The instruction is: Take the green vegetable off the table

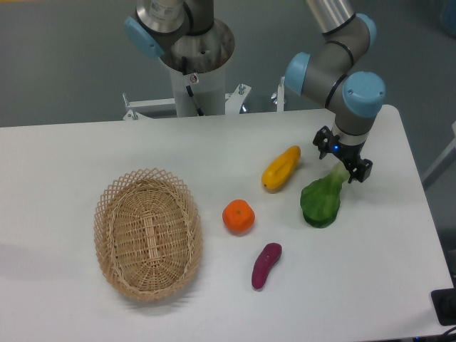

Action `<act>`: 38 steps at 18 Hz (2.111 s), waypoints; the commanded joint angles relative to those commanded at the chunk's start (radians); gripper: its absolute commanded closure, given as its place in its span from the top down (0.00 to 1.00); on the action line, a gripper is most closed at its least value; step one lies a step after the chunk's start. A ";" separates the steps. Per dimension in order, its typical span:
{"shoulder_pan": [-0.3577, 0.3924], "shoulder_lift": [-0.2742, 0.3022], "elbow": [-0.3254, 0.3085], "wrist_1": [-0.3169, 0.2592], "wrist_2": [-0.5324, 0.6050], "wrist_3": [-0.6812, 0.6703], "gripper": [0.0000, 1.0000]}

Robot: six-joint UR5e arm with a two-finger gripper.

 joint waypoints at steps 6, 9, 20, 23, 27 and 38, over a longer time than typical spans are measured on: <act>0.000 0.003 0.015 0.002 -0.002 -0.011 0.32; 0.000 0.009 0.023 0.002 -0.006 -0.012 0.32; -0.012 0.058 0.080 -0.003 -0.044 -0.020 0.32; -0.012 0.077 0.089 -0.008 -0.129 -0.078 0.32; -0.035 0.123 0.092 -0.014 -0.241 -0.195 0.32; -0.209 0.261 0.092 -0.017 -0.314 -0.557 0.32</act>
